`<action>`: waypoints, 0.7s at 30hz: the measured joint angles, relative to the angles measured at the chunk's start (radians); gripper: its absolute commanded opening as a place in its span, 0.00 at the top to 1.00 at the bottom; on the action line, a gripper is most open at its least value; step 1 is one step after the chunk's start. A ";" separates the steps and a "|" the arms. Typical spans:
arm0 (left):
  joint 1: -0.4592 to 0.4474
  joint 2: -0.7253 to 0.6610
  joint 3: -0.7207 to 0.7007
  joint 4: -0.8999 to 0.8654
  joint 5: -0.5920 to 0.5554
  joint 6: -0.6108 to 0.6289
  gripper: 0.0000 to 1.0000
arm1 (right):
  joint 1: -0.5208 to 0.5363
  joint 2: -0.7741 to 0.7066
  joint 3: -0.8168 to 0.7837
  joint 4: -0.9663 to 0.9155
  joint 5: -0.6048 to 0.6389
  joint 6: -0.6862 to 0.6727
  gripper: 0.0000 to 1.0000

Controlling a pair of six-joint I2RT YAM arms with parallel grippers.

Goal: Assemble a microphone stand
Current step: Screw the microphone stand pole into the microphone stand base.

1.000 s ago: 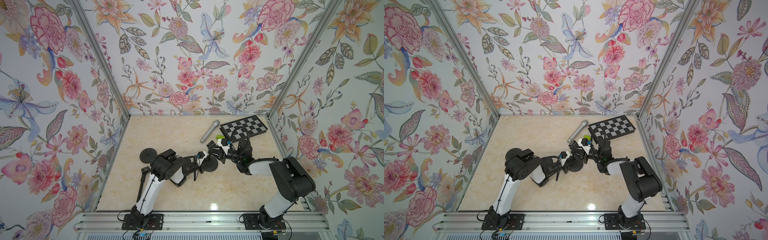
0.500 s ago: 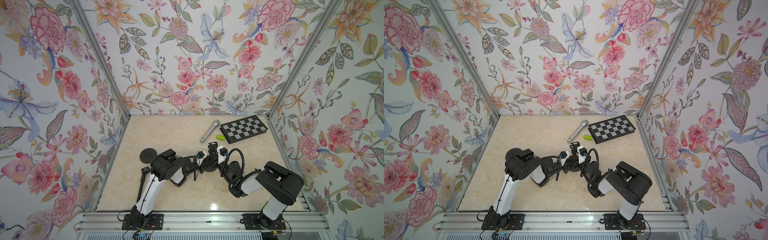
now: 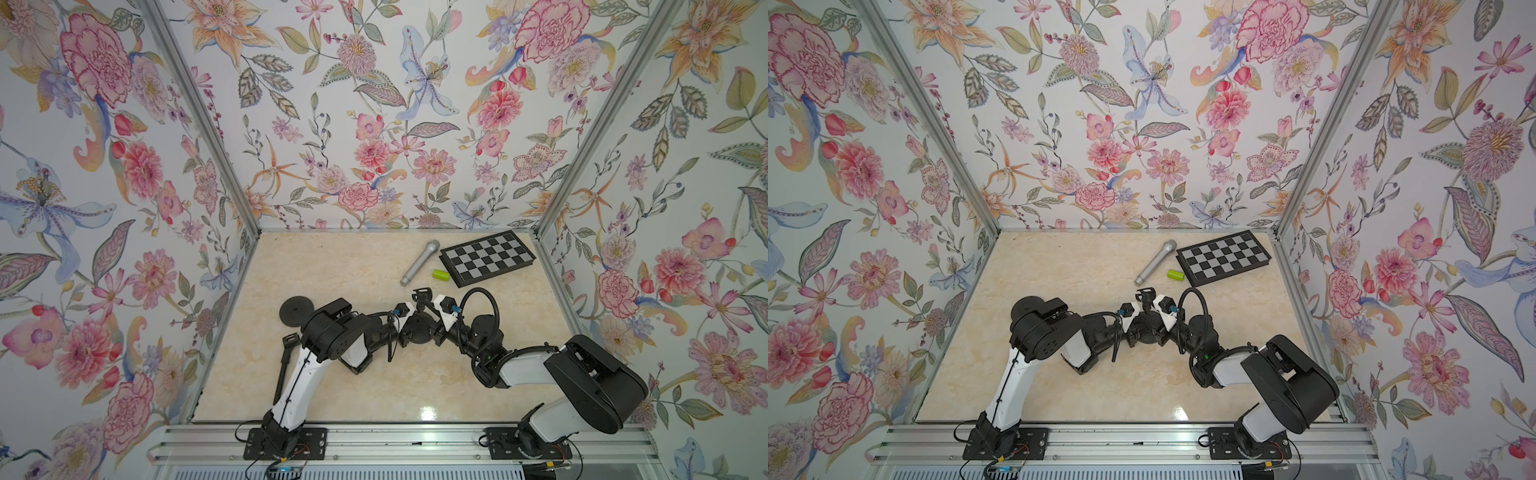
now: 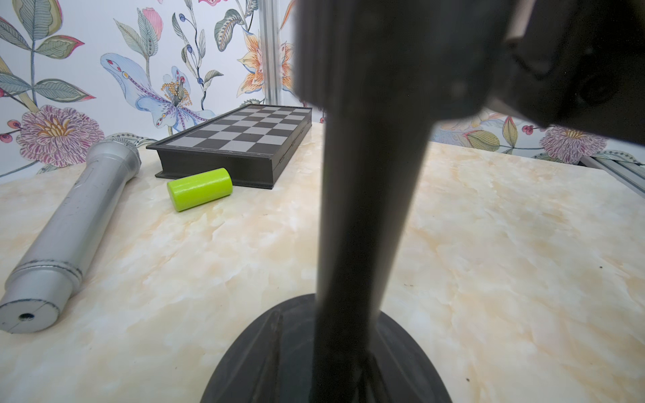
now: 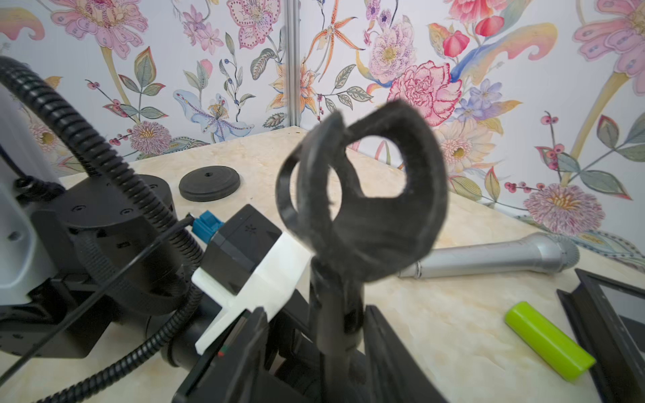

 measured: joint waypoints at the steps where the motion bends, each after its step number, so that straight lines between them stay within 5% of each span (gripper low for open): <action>1: 0.000 0.000 0.000 0.000 0.000 0.000 0.65 | -0.026 0.000 0.011 -0.019 -0.042 -0.011 0.52; 14: 0.000 0.000 0.000 0.000 0.002 0.001 0.66 | -0.139 0.040 0.165 -0.208 -0.294 -0.066 0.58; 21: 0.000 0.001 0.001 0.000 0.003 0.001 0.65 | -0.140 0.072 0.182 -0.209 -0.296 -0.036 0.92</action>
